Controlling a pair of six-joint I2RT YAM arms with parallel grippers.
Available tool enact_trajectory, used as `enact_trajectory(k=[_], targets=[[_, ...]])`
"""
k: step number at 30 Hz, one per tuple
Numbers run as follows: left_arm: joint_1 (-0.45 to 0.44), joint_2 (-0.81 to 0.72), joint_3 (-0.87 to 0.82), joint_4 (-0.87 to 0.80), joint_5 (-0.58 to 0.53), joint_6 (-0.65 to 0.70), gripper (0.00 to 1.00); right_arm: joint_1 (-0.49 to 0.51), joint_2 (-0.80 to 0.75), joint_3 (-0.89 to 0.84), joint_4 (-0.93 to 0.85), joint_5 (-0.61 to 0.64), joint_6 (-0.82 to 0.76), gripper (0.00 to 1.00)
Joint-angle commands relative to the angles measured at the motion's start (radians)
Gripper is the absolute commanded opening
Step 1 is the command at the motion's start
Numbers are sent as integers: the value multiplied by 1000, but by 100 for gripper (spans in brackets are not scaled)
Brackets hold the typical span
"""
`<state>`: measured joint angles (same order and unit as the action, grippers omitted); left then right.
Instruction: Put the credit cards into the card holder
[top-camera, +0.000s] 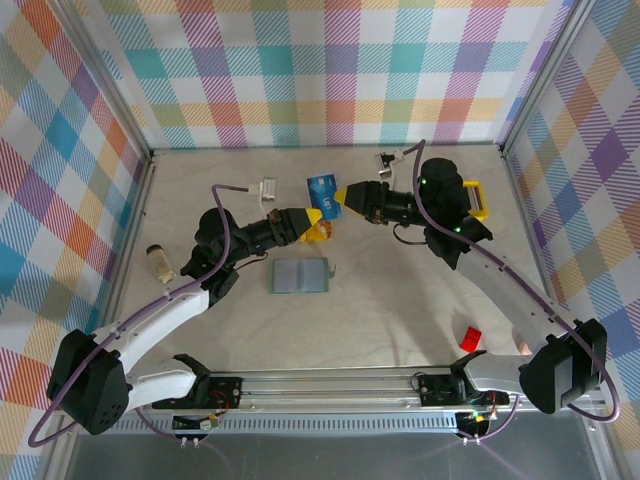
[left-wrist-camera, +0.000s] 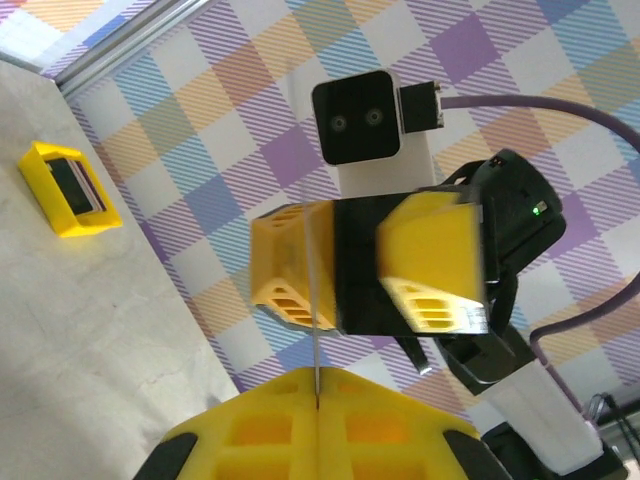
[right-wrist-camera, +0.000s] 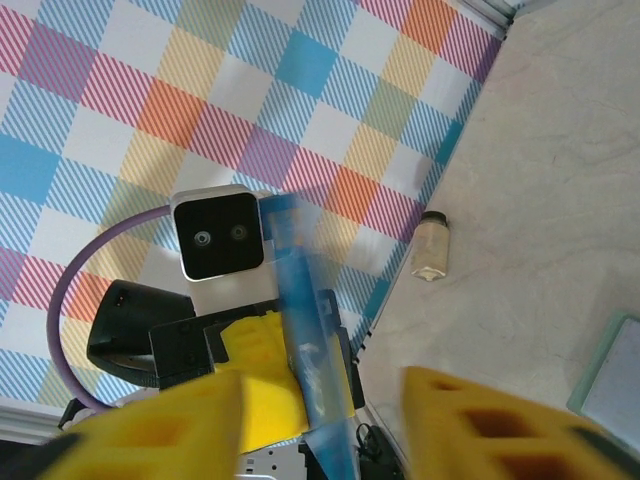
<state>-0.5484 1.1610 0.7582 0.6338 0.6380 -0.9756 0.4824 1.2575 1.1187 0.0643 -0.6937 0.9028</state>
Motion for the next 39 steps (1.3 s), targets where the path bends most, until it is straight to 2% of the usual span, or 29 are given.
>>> enact_trajectory(k=[1, 5, 12, 19, 20, 23, 25, 30, 37, 39], targets=[[-7, -22, 6, 27, 3, 12, 0, 6, -24, -11, 19, -17, -32, 59], [-7, -30, 5, 25, 3, 9, 0, 6, -29, -17, 15, -45, -51, 56], [-7, -31, 9, 24, 3, 3, 0, 7, -25, -49, 83, -128, -36, 37], [-7, -38, 5, 22, 0, -2, 0, 7, -33, -71, 91, -137, -40, 5], [-7, -40, 1, 17, -7, -2, 9, 7, -33, -72, 89, -135, -42, 0], [-6, -74, 0, -73, -39, 33, 55, 7, -40, -74, 55, -104, -67, 0], [-1, -102, 5, -179, -61, 68, 68, 6, -49, -82, 19, -70, -94, 0], [74, -157, -37, -340, -30, 107, 80, 5, -85, -189, 23, 39, -123, 0], [186, -178, -101, -513, 48, 222, 98, 11, -74, -368, 131, 95, -100, 0], [208, -173, -111, -549, 55, 252, 100, 24, -68, -411, 157, 115, -97, 0]])
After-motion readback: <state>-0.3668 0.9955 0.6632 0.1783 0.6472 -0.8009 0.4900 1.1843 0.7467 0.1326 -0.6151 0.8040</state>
